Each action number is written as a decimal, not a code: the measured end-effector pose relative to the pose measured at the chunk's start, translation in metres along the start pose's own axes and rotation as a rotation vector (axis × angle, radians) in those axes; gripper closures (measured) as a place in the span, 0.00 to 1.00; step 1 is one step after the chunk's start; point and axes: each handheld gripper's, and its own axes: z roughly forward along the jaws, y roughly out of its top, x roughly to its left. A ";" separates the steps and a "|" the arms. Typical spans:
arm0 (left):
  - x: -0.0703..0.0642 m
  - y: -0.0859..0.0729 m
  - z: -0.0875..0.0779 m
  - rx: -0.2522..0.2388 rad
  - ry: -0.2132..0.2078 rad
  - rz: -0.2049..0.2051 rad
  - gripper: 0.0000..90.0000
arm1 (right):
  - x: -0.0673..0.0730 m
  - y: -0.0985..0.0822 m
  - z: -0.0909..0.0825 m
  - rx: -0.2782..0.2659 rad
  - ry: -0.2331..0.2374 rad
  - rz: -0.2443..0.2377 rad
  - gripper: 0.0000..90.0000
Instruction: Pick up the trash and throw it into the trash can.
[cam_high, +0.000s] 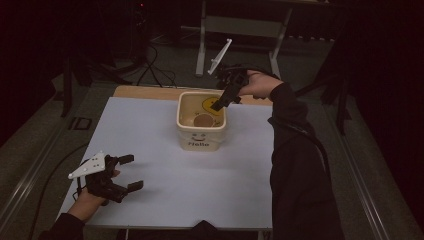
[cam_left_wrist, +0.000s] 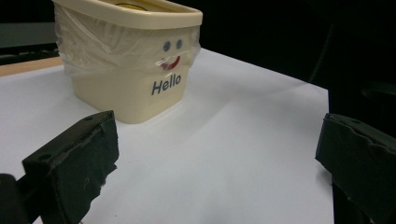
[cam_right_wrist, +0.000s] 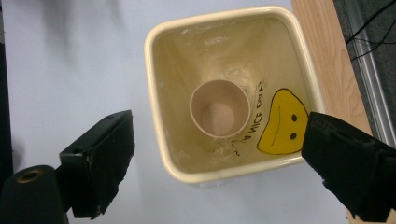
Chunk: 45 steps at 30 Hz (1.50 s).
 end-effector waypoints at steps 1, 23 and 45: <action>0.000 0.000 0.000 0.000 -0.001 0.001 0.01 | 0.002 -0.004 -0.002 -0.001 -0.002 0.012 0.13; -0.001 0.001 0.001 0.004 -0.002 0.007 0.01 | 0.043 -0.053 -0.014 -0.063 -0.012 0.010 0.11; 0.000 0.001 0.001 0.002 -0.002 0.001 0.01 | 0.070 -0.119 0.010 -0.134 -0.046 0.068 0.11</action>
